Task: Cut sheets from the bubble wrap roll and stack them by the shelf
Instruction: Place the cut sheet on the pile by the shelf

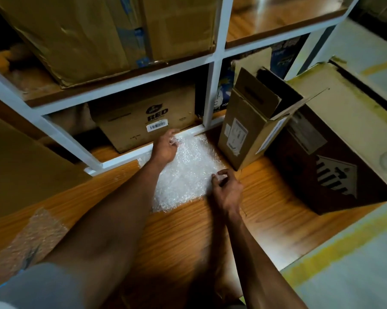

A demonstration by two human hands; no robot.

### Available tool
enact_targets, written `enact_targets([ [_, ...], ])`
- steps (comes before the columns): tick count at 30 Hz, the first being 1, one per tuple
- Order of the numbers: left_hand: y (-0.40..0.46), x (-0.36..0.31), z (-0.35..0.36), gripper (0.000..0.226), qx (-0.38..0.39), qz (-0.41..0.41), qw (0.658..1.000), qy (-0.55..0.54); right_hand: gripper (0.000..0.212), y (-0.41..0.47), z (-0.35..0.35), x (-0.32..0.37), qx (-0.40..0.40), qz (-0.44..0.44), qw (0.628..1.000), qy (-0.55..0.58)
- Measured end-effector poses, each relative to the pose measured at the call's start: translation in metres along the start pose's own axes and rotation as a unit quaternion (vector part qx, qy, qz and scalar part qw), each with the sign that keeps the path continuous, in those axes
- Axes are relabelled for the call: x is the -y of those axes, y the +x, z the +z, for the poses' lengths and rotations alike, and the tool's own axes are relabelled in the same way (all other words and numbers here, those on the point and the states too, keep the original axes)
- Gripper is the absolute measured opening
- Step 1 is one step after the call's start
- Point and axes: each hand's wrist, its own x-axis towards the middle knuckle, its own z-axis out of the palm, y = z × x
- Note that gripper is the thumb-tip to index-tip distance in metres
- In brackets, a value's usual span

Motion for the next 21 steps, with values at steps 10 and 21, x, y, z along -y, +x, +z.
enact_targets([
  [10,-0.030,0.010,0.013,0.052,-0.099,0.104,0.962,0.233,0.035,0.000,0.007,0.020,-0.043,-0.179,0.957,-0.224],
  [21,-0.040,0.031,0.019,0.066,0.128,0.102,0.905,0.392,0.073,-0.008,0.038,0.023,0.100,-0.131,0.922,-0.349],
])
